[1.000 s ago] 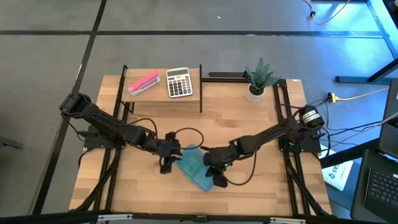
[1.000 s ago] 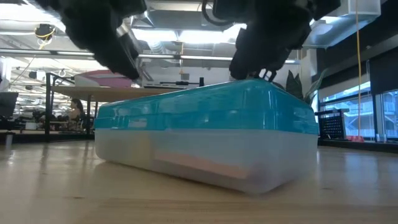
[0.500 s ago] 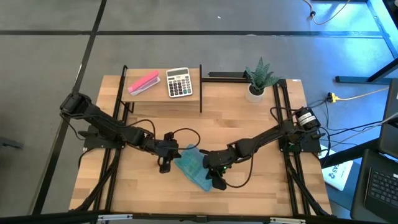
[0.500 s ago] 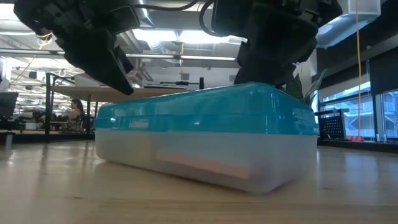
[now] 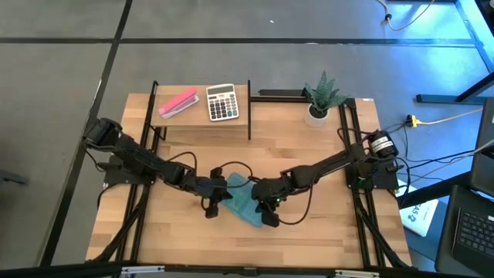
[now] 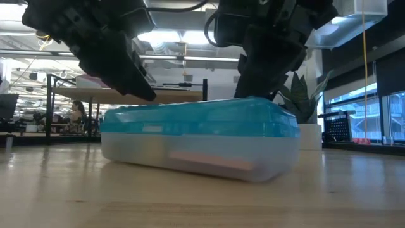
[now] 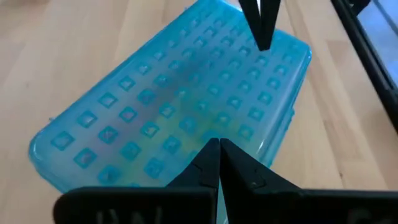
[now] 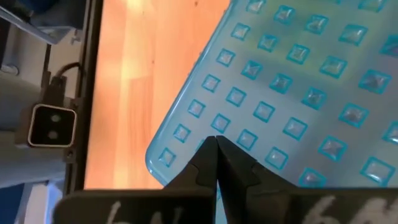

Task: Pack school essentials
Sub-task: Close the blue supply box, then return to Home Position

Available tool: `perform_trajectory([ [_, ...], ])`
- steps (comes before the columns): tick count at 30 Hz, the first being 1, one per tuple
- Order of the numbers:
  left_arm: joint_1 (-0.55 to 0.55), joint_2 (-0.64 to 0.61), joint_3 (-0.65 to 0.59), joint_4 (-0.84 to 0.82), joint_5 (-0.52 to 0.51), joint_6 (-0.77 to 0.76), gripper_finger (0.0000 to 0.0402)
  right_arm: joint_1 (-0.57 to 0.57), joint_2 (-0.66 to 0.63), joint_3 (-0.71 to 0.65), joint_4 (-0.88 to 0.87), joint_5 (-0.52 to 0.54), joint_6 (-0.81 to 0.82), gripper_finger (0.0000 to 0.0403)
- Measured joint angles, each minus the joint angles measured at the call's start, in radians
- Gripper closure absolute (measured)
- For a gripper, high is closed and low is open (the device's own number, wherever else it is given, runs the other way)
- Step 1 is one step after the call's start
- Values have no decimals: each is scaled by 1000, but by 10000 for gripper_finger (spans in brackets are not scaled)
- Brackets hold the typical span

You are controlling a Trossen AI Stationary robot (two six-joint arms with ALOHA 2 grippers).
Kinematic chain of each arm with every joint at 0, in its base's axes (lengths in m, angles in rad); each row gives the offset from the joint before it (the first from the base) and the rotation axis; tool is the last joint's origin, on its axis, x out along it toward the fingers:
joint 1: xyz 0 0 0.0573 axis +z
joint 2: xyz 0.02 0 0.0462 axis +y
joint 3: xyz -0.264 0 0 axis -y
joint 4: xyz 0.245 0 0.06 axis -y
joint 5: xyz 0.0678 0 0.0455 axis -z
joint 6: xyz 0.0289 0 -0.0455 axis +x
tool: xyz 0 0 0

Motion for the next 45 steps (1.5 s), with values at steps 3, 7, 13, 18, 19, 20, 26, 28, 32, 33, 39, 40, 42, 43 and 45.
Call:
perform_trajectory([
  [3,7,3,0,-1,-11,2,400,-17,1,0,-12,-32,-33,396],
  [7,10,4,0,-12,-27,2,400,-32,2,-2,-16,-55,-49,396],
  [13,8,40,4,-8,-28,-4,401,-34,3,-3,-17,-54,-55,396],
  [18,12,51,8,-6,-21,-5,401,-35,-5,2,-29,-55,-54,396],
  [19,15,44,15,-18,-20,-1,401,-36,-10,10,-50,-54,-57,396],
  [20,17,35,24,-40,-20,7,401,-38,-18,20,-76,-50,-64,396],
  [26,29,-34,129,-221,-24,53,401,-38,-102,115,-303,67,-123,399],
  [28,29,-54,149,-299,-23,54,401,-38,-136,149,-357,87,-129,400],
  [32,32,-120,183,-355,-28,54,401,-41,-206,163,-407,102,-134,401],
  [33,33,-138,183,-368,-32,53,401,-41,-233,164,-405,102,-134,401],
  [39,40,-286,187,-418,-83,53,401,-41,-406,161,-455,184,-187,402],
  [40,40,-313,186,-447,-96,53,401,-43,-437,160,-462,203,-203,402],
  [42,41,-369,185,-467,-111,52,401,-45,-502,160,-482,237,-225,402],
  [43,44,-396,186,-469,-116,52,401,-47,-531,158,-498,251,-234,402],
  [45,48,-448,185,-486,-113,54,401,-50,-584,157,-506,264,-260,402],
])
